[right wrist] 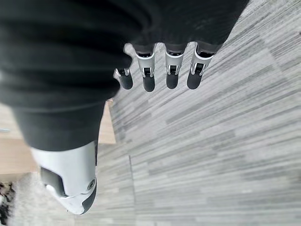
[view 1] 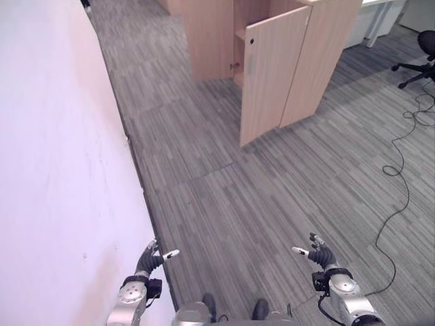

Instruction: Put the empty folder in the office cabinet

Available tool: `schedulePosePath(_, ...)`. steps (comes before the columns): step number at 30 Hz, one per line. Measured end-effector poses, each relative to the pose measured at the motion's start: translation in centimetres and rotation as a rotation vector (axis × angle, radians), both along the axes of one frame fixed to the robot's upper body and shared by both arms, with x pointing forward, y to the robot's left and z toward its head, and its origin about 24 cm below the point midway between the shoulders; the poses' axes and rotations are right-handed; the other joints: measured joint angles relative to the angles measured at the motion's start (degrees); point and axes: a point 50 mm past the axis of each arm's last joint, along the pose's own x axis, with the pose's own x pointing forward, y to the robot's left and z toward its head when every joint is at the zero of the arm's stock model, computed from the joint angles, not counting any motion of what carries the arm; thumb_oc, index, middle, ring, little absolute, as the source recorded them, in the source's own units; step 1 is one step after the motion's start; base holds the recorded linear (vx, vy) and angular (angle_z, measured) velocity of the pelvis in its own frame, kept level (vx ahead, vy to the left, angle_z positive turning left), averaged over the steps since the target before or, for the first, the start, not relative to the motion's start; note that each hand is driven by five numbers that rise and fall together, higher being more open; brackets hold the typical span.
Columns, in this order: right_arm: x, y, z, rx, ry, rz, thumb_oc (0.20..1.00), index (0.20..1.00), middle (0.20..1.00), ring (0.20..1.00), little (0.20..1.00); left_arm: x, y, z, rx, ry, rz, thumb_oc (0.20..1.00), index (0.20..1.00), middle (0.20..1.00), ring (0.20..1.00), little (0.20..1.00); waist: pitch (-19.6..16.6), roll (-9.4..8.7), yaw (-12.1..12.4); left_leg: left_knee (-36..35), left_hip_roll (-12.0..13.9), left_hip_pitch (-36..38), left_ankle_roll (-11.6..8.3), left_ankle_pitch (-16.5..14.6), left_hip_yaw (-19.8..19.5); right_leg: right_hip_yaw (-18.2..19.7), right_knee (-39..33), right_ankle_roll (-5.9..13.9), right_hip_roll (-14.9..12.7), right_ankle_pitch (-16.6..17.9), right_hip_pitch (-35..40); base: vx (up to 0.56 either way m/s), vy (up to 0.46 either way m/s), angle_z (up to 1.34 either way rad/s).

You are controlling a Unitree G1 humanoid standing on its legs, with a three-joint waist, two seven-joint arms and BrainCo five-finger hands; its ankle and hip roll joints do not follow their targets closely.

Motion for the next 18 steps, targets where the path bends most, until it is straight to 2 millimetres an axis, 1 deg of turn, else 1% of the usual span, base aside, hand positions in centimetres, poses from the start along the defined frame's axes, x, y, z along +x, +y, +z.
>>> schedulePosePath(1,-0.1,-0.1,-0.1,-0.001,0.006,-0.006,1.000,1.000,1.000,1.000,1.000,0.1,-0.2,0.0,-0.015,-0.003,0.005,1.000,1.000,1.000,1.000,1.000,0.7,0.17,0.2,3.1,1.4,-2.2,-1.00,-0.8,-0.1,-0.5,0.0,-0.29,0.2,-0.2,0.7,0.16,0.042,0.24)
schedulePosePath(2,-0.1,0.0,-0.1,0.001,0.006,-0.006,1.000,1.000,1.000,1.000,1.000,0.0,-0.2,0.0,-0.020,0.001,0.010,1.000,1.000,1.000,1.000,1.000,1.0,0.47,0.1,2.8,3.1,-3.2,-1.13,-0.7,-0.2,-1.1,0.0,-0.56,0.5,-0.5,1.4,0.21,0.062,0.33)
schedulePosePath(3,-0.3,-0.2,-0.3,-0.001,0.017,-0.016,1.000,1.000,1.000,1.000,1.000,0.0,-0.3,-0.1,-0.023,0.010,0.009,1.000,1.000,1.000,1.000,1.000,0.9,0.81,-0.6,-2.2,6.6,-4.6,-2.72,0.6,-0.2,-1.6,0.0,-0.41,1.3,-1.1,1.4,0.33,0.115,0.29)
schedulePosePath(4,-0.3,-0.6,-0.2,-0.003,0.013,-0.032,1.000,1.000,1.000,1.000,1.000,0.0,-0.5,-0.2,-0.028,0.014,0.008,1.000,1.000,1.000,1.000,1.000,1.0,1.57,-0.9,-11.4,8.6,-4.4,-4.30,2.5,-0.3,-1.6,0.0,-0.28,1.6,-1.2,1.2,0.37,0.127,0.28)
schedulePosePath(5,-0.4,-0.9,-0.3,-0.005,0.017,-0.053,1.000,1.000,1.000,1.000,1.000,0.1,-0.5,-0.3,-0.027,0.018,0.007,1.000,1.000,1.000,1.000,1.000,1.1,2.56,-1.0,-20.2,9.4,-4.6,-5.04,4.8,-0.5,-1.5,0.0,0.19,1.7,-1.5,1.3,0.48,0.168,0.14)
schedulePosePath(7,-0.7,-1.2,-0.8,-0.012,0.053,-0.069,1.000,1.000,1.000,1.000,1.000,0.4,-0.4,-0.4,-0.023,0.028,0.013,1.000,1.000,1.000,1.000,1.000,0.9,2.98,-0.2,-29.0,9.3,-4.7,-5.84,6.2,-1.4,-1.2,0.0,0.95,1.7,-2.1,1.5,0.41,0.137,-0.04)
schedulePosePath(8,-0.8,-1.1,-1.2,-0.013,0.076,-0.078,1.000,1.000,1.000,1.000,1.000,0.7,-0.1,-0.6,-0.017,0.040,0.025,1.000,1.000,1.000,1.000,1.000,0.9,3.01,1.6,-29.0,9.6,-6.2,-6.03,6.5,-3.1,0.6,0.0,1.30,1.6,-2.5,1.5,0.33,0.125,-0.48)
schedulePosePath(9,-0.8,-1.0,-1.2,-0.011,0.079,-0.078,1.000,1.000,1.000,1.000,1.000,0.5,0.0,-0.8,-0.013,0.052,0.032,1.000,1.000,1.000,1.000,1.000,0.8,3.08,2.7,-28.2,9.5,-6.1,-5.76,6.6,-3.1,2.0,0.0,1.41,1.1,-2.6,1.7,0.37,0.151,-0.62)
schedulePosePath(11,-0.6,-1.0,-1.1,-0.013,0.070,-0.080,1.000,1.000,1.000,1.000,1.000,0.1,0.1,-1.1,-0.017,0.072,0.045,1.000,1.000,1.000,1.000,1.000,0.9,2.13,3.4,-27.0,9.5,-6.8,-5.68,6.7,-1.8,2.9,0.0,2.77,-0.3,-3.5,3.1,0.31,0.141,-0.42)
schedulePosePath(12,-0.7,-1.0,-1.1,-0.014,0.070,-0.082,1.000,1.000,1.000,1.000,1.000,0.0,0.2,-1.2,-0.016,0.078,0.049,1.000,1.000,1.000,1.000,1.000,0.5,2.78,3.5,-26.4,9.4,-6.4,-5.46,6.4,-1.3,3.5,0.0,3.70,-1.0,-4.1,4.0,0.25,0.126,-0.38)
schedulePosePath(13,-1.0,-1.2,-1.1,-0.022,0.076,-0.075,1.000,1.000,1.000,1.000,1.000,-0.5,0.1,-1.5,-0.021,0.090,0.053,1.000,1.000,1.000,1.000,1.000,0.2,2.41,3.6,-25.7,9.7,-5.7,-4.71,5.4,-1.0,4.9,-0.1,5.89,-1.7,-5.3,5.7,0.38,0.195,-0.41)
schedulePosePath(14,-1.1,-0.6,-1.5,-0.005,0.085,-0.076,1.000,1.000,1.000,1.000,1.000,-0.5,0.5,-1.4,-0.018,0.087,0.078,1.000,1.000,1.000,1.000,1.000,0.2,0.79,3.9,-23.1,8.3,-5.6,-4.71,9.8,0.7,6.1,0.1,6.74,-4.1,-6.4,6.8,0.38,0.226,-0.47)
schedulePosePath(15,-1.2,0.4,-1.8,0.014,0.094,-0.051,1.000,1.000,1.000,1.000,1.000,-0.4,1.0,-1.3,-0.030,0.072,0.133,1.000,1.000,1.000,1.000,1.000,-0.1,-1.59,4.7,-21.0,7.1,-5.6,-4.09,10.1,2.5,6.7,0.9,6.37,-6.0,-7.0,7.2,0.39,0.227,-0.36)
schedulePosePath(16,-1.4,1.3,-2.3,0.042,0.105,-0.051,1.000,1.000,1.000,1.000,1.000,-0.5,1.3,-1.2,-0.029,0.068,0.154,1.000,1.000,1.000,1.000,1.000,-0.3,-2.94,5.2,-18.5,7.0,-5.8,-2.65,9.5,3.8,6.8,1.4,6.72,-6.1,-7.1,7.6,0.39,0.252,-0.31)
schedulePosePath(17,-1.3,2.4,-2.5,0.075,0.102,-0.044,1.000,1.000,1.000,1.000,1.000,-0.3,2.0,-0.9,-0.014,0.057,0.161,1.000,1.000,1.000,1.000,1.000,-1.0,-4.24,5.6,-15.4,6.8,-6.4,0.03,7.5,4.5,7.9,3.4,6.23,-6.0,-5.6,7.2,0.35,0.273,-0.25)
schedulePosePath(18,-1.0,3.7,-2.7,0.098,0.104,-0.018,1.000,1.000,1.000,1.000,1.000,-0.6,3.0,-0.7,0.011,0.064,0.174,1.000,1.000,1.000,1.000,1.000,-2.1,-6.02,5.6,-12.8,6.2,-7.0,1.00,5.0,5.1,6.4,4.6,6.27,-7.1,-5.6,6.6,0.35,0.278,-0.22)
